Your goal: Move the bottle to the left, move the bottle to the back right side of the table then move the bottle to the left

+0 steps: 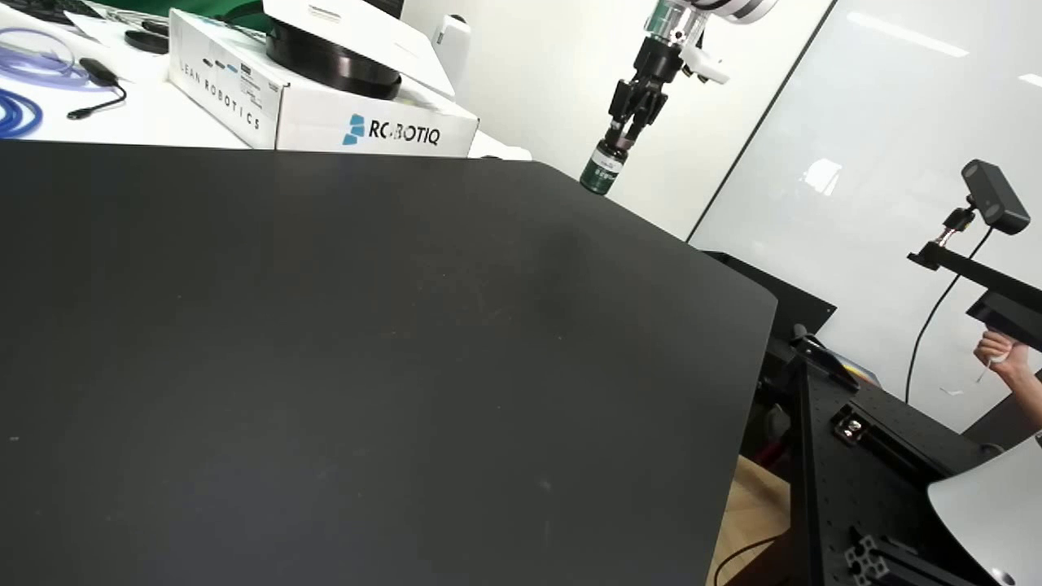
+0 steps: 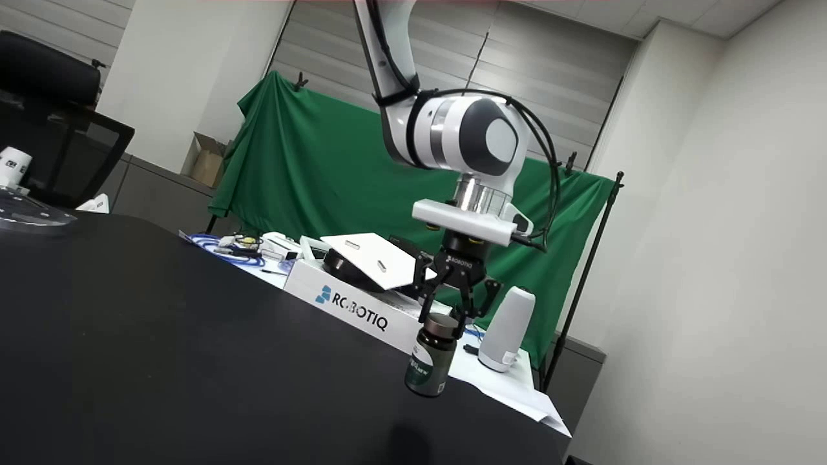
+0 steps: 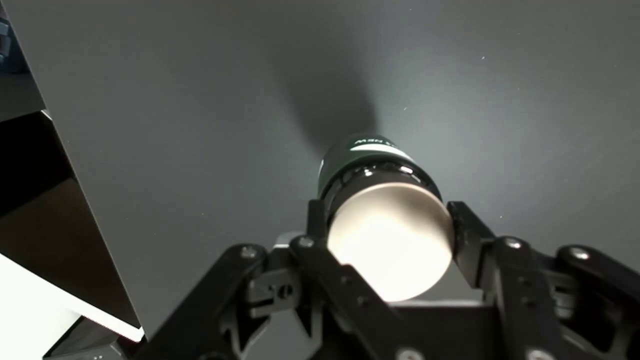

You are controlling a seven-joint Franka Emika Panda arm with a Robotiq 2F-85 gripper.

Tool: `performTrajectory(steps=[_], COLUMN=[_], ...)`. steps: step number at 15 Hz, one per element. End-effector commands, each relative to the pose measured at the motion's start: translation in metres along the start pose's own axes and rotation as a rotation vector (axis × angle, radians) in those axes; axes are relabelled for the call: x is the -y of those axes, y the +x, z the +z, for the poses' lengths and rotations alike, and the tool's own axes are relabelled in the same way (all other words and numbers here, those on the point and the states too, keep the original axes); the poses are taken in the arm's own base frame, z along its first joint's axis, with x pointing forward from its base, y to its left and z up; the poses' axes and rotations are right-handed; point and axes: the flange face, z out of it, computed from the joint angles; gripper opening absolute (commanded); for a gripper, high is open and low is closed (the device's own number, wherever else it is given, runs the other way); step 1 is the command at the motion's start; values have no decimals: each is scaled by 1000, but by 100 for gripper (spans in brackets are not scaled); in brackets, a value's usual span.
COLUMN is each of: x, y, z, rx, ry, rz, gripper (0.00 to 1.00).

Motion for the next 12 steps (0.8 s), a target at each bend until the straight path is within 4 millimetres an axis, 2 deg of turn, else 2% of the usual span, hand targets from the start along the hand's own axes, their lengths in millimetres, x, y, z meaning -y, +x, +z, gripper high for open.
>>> performTrajectory(steps=[1, 6, 12], x=[-25, -44, -49], y=[20, 27, 30], z=[11, 30, 52], rx=[-26, -48, -47], ry=[32, 20, 18], rz=[12, 18, 18], gripper=[36, 36, 36])
